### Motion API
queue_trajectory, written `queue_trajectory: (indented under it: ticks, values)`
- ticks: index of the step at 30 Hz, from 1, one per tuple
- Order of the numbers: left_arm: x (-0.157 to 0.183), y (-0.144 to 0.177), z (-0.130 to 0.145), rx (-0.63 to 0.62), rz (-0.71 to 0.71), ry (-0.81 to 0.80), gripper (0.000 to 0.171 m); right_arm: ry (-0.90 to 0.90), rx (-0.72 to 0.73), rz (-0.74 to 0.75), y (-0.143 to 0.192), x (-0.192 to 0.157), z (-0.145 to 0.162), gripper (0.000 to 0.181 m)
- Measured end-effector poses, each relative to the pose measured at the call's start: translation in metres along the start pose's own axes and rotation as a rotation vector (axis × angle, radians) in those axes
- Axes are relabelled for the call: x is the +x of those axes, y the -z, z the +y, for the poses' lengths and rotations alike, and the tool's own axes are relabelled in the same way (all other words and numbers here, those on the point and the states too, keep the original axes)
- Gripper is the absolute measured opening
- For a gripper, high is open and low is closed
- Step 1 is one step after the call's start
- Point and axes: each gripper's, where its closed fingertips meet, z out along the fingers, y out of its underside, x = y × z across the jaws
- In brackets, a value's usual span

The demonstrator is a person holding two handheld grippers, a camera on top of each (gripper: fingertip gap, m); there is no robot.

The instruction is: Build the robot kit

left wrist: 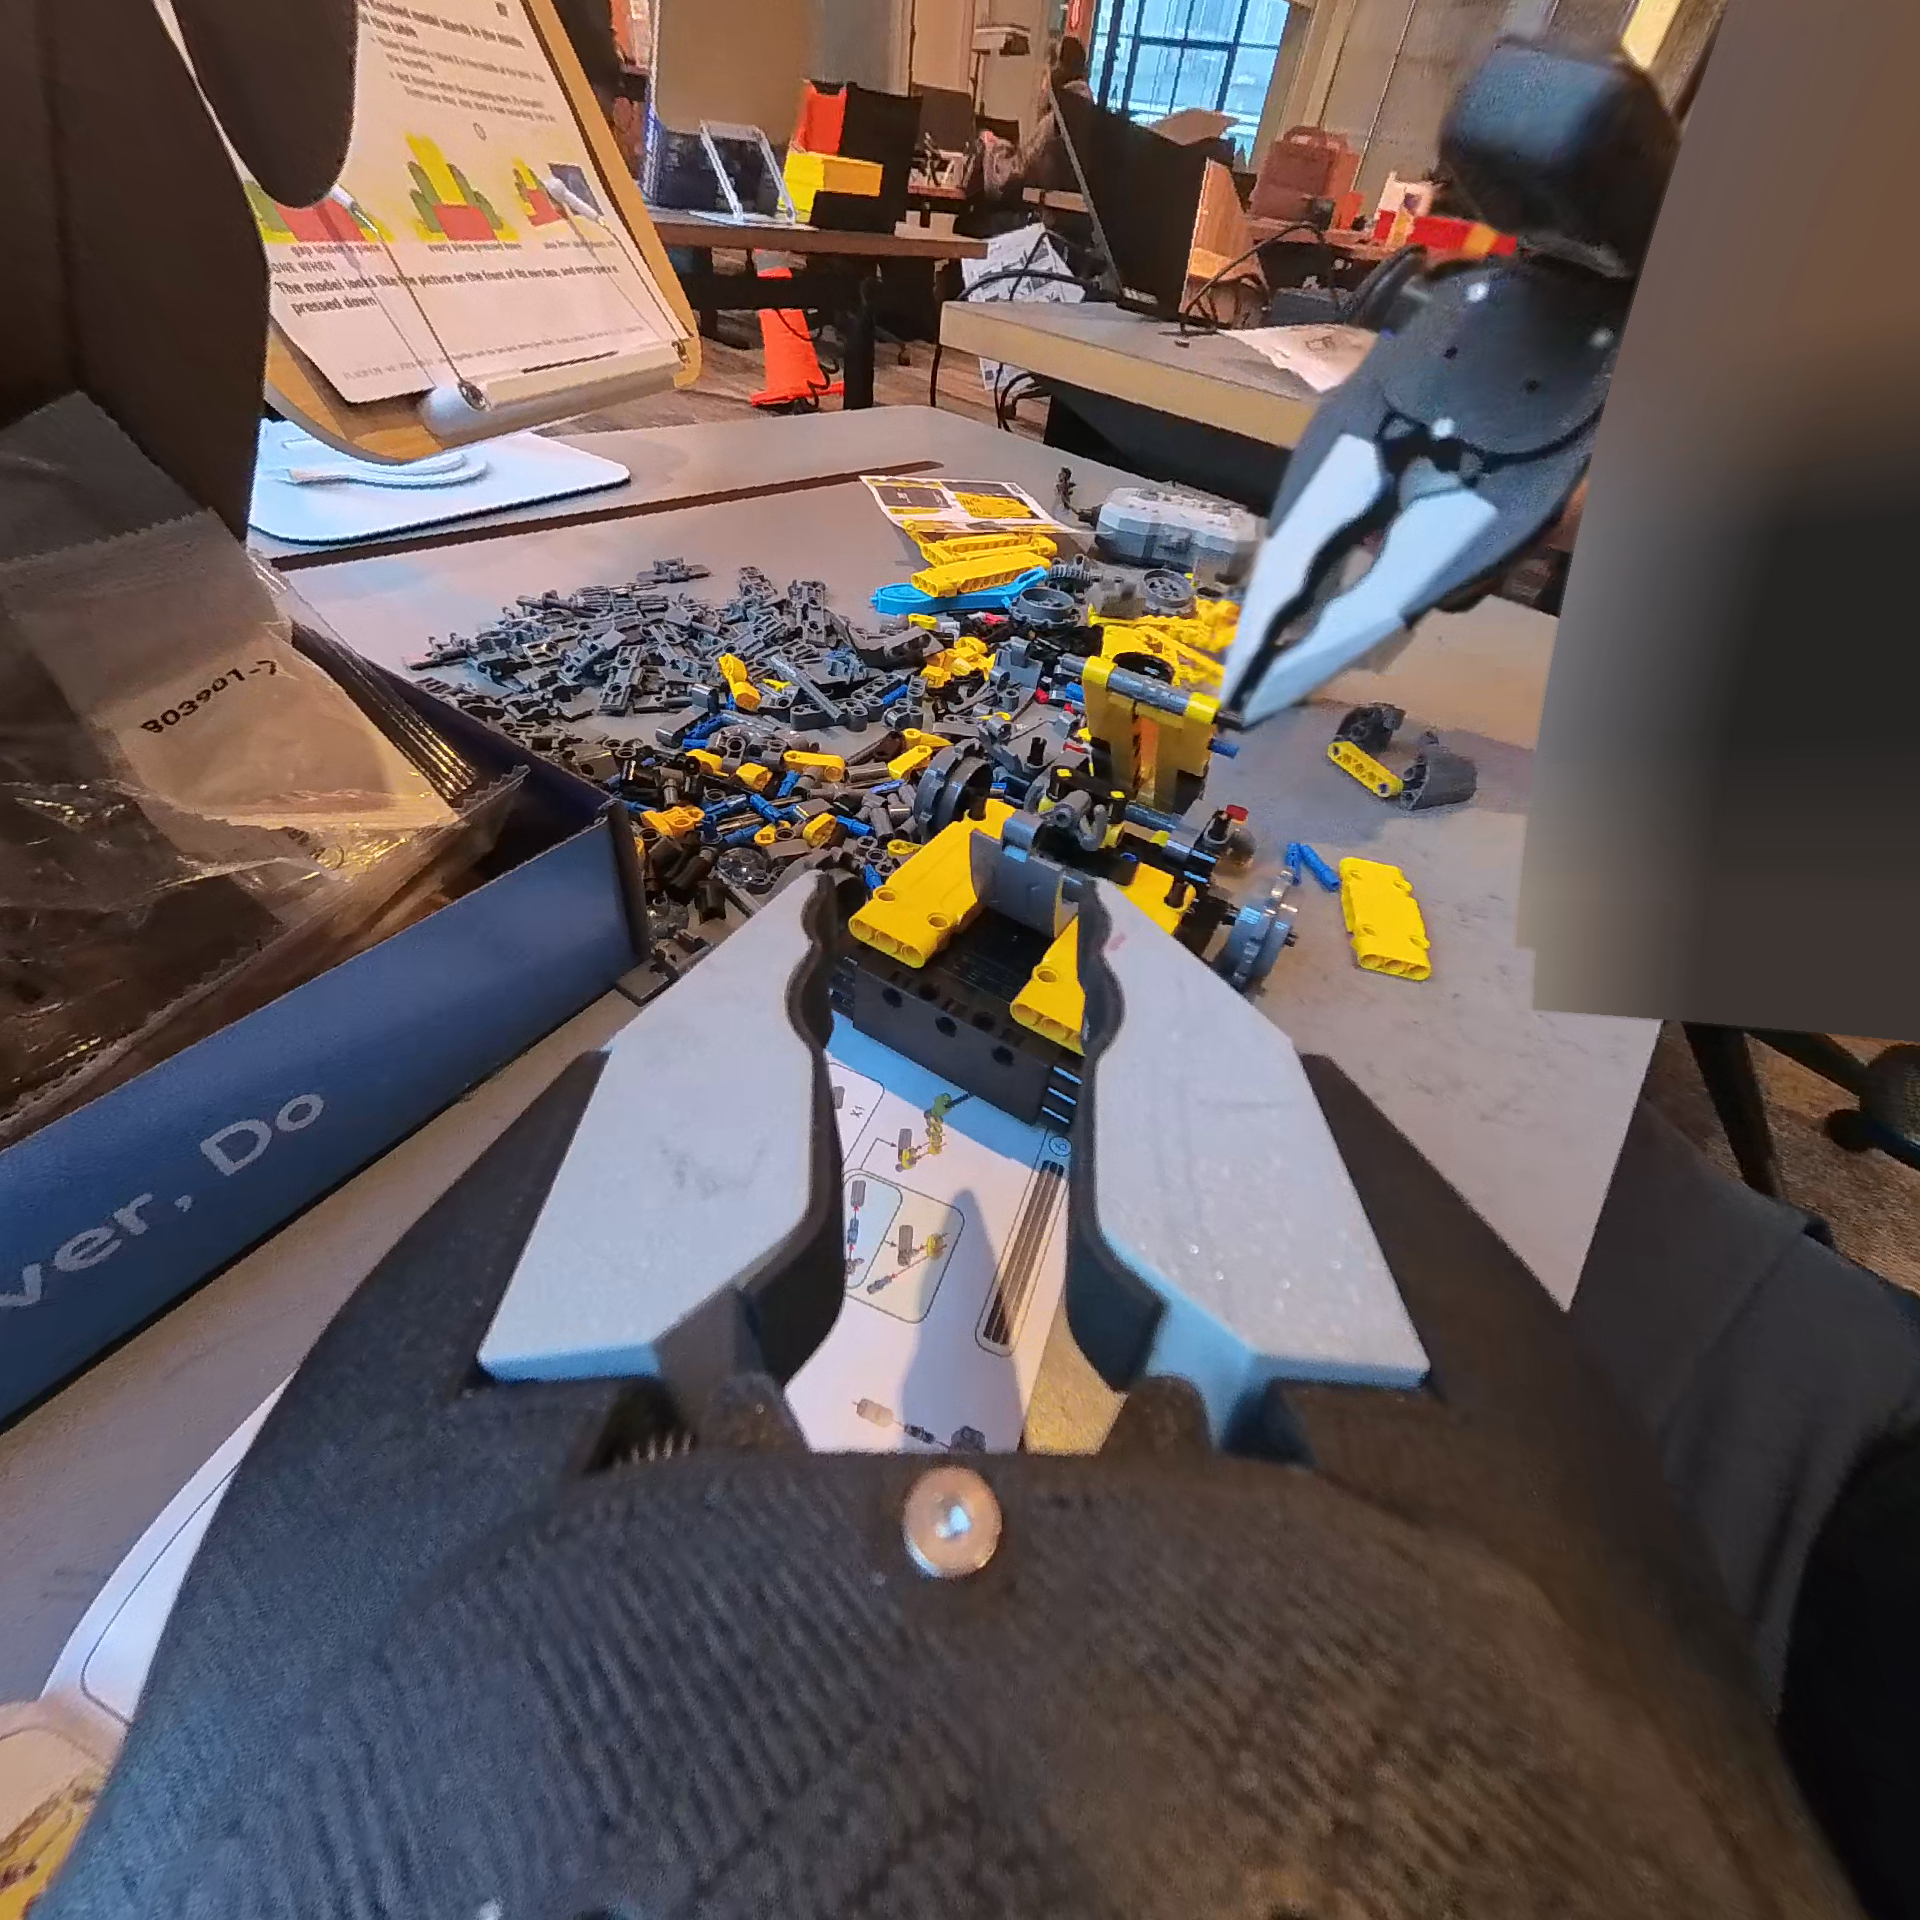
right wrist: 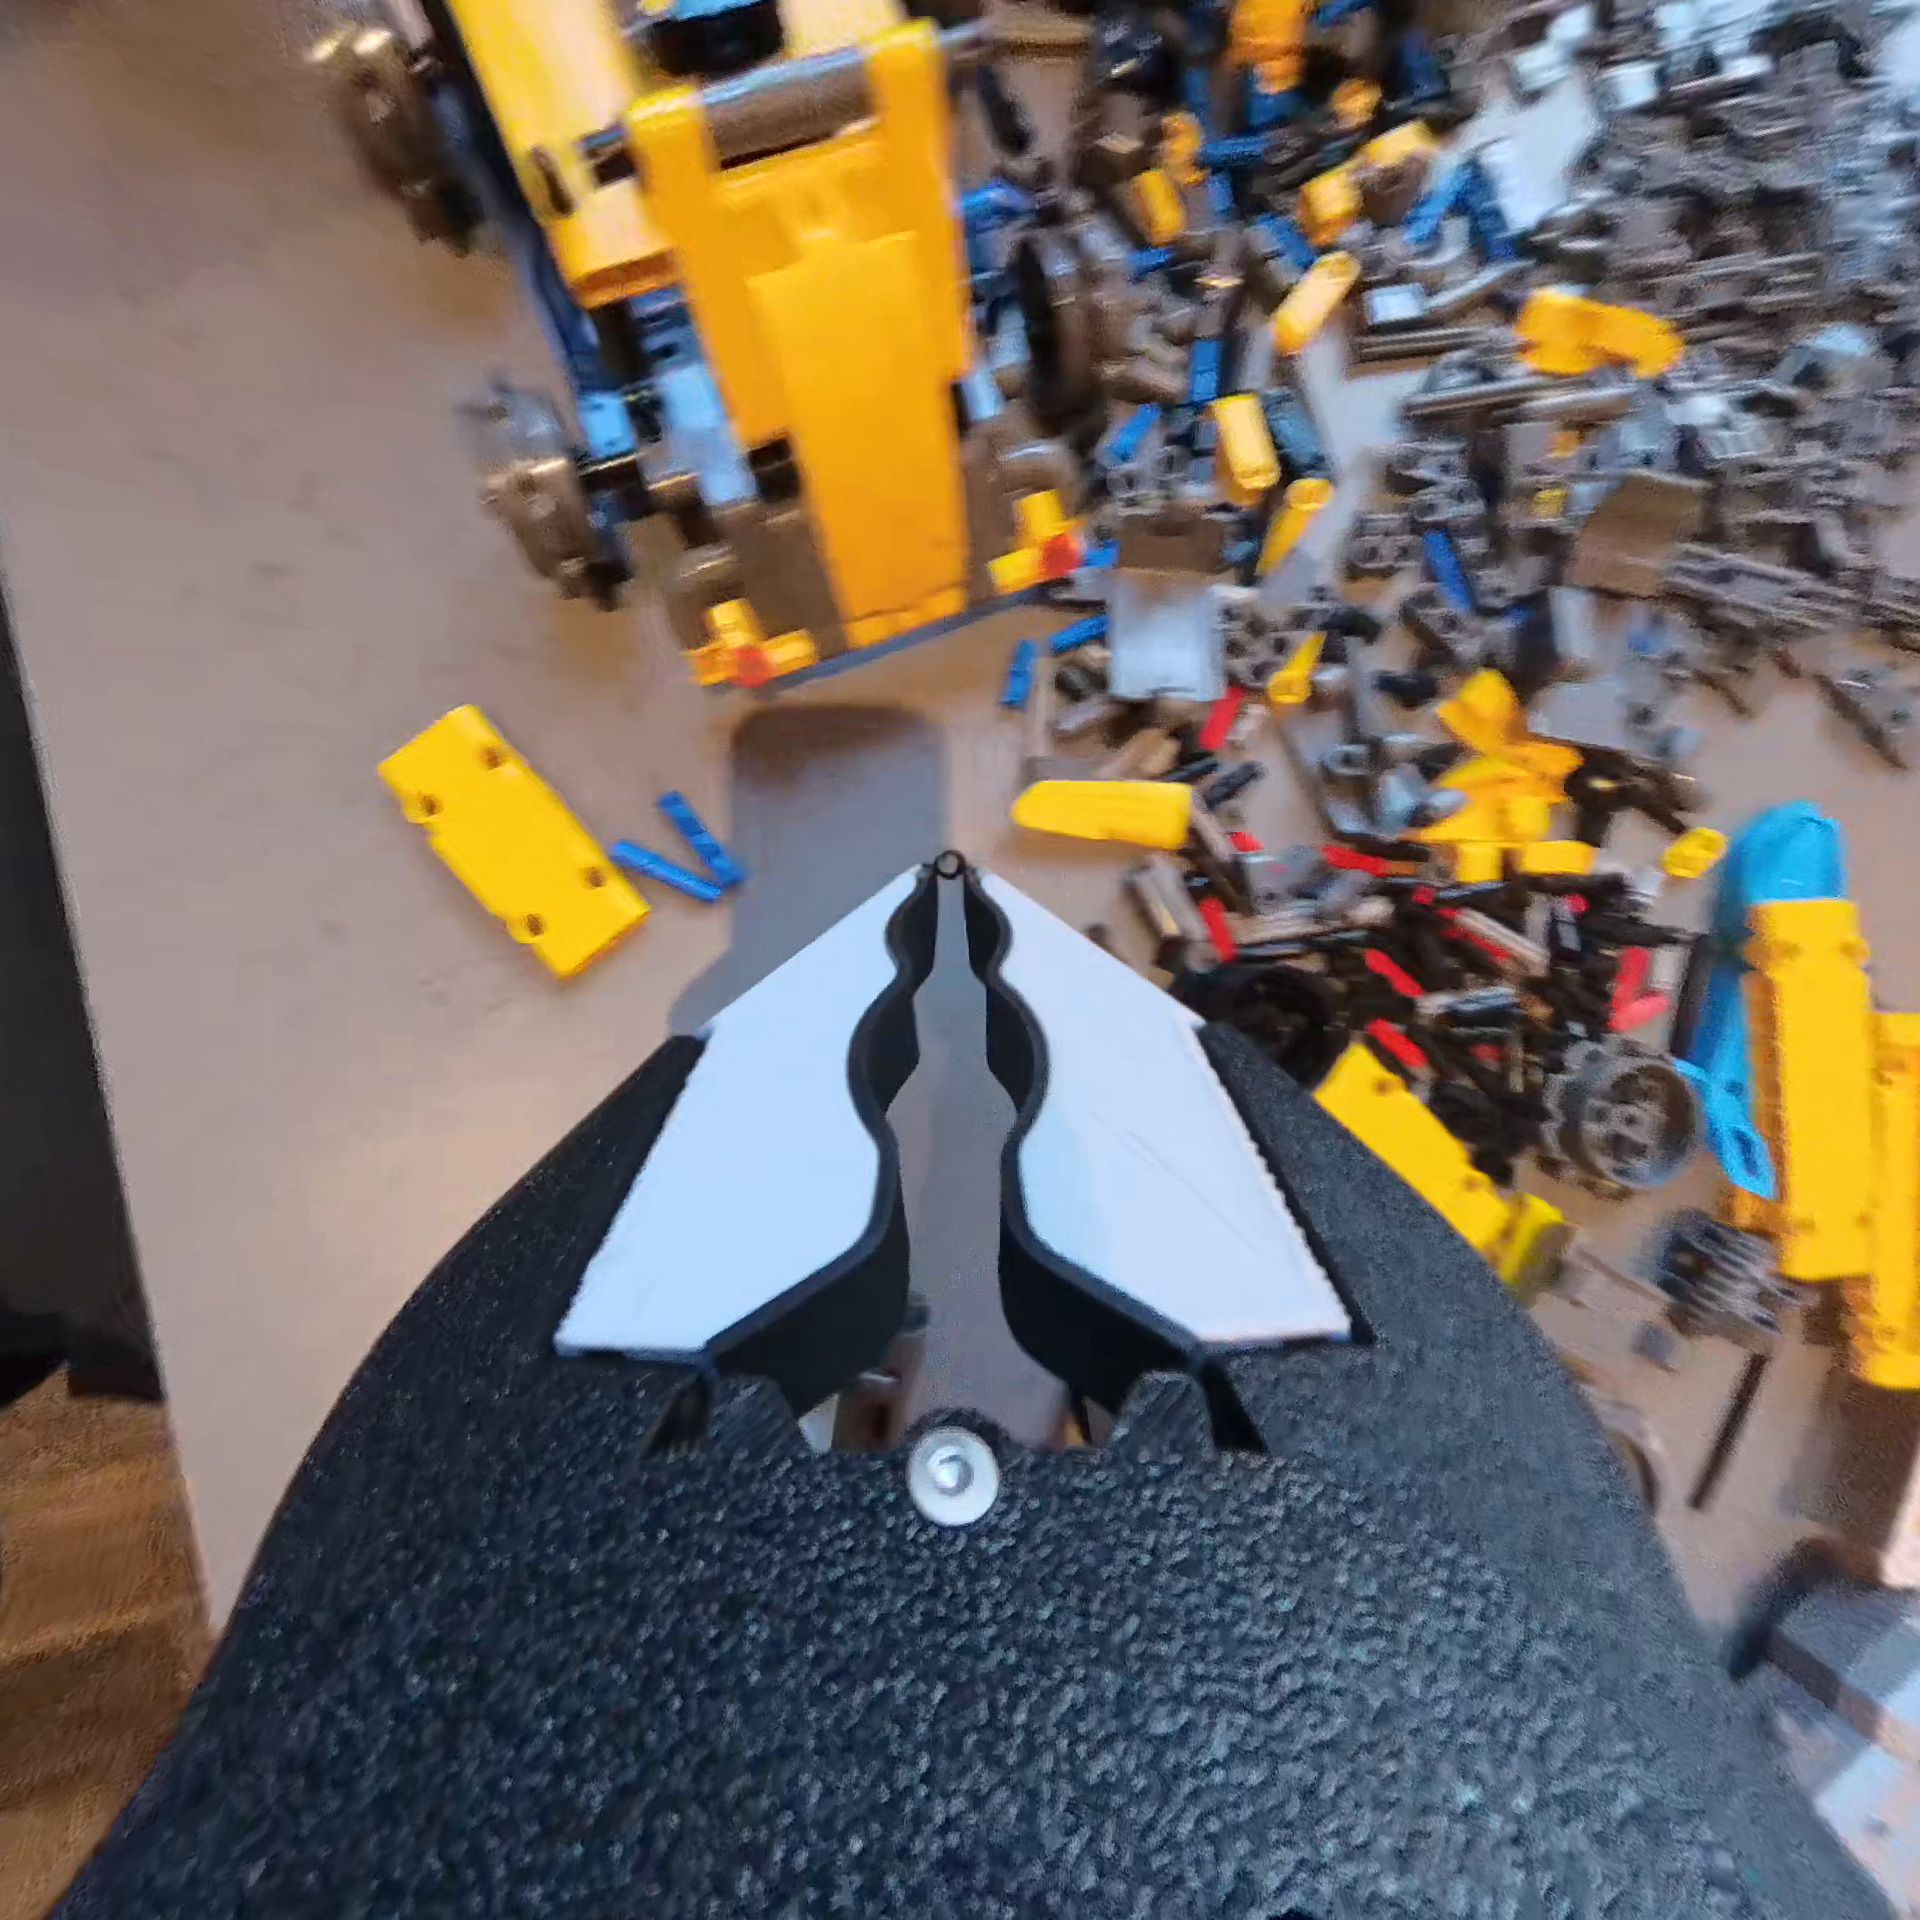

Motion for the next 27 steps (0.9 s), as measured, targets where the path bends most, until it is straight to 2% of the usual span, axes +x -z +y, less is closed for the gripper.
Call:
queue_trajectory:
  ticks: [3, 7, 15, 18, 23, 27]
  values:
    - [0.000, 0.000, 0.000, 0.000, -0.003, -0.004, 0.044, 0.046, -0.065, -0.024, -0.009, -0.021, 0.009, 0.005]
    - [0.000, 0.000, 0.000, -0.003, -0.006, -0.011, 0.044, 0.036, -0.105, -0.030, -0.013, -0.024, 0.018, 0.009]
    - [0.001, 0.000, 0.000, 0.001, -0.011, -0.021, 0.044, -0.014, -0.036, 0.000, 0.011, -0.014, 0.014, 0.010]
    - [0.001, 0.000, 0.000, 0.003, -0.011, -0.022, 0.044, -0.086, -0.002, 0.087, 0.026, 0.014, 0.015, 0.009]
    - [0.001, 0.000, 0.000, -0.003, -0.009, -0.018, 0.044, -0.267, -0.031, 0.306, 0.040, 0.091, 0.030, 0.008]
    - [0.001, 0.000, 0.000, -0.003, -0.008, -0.014, 0.044, -0.330, -0.078, 0.301, 0.027, 0.119, 0.041, 0.008]
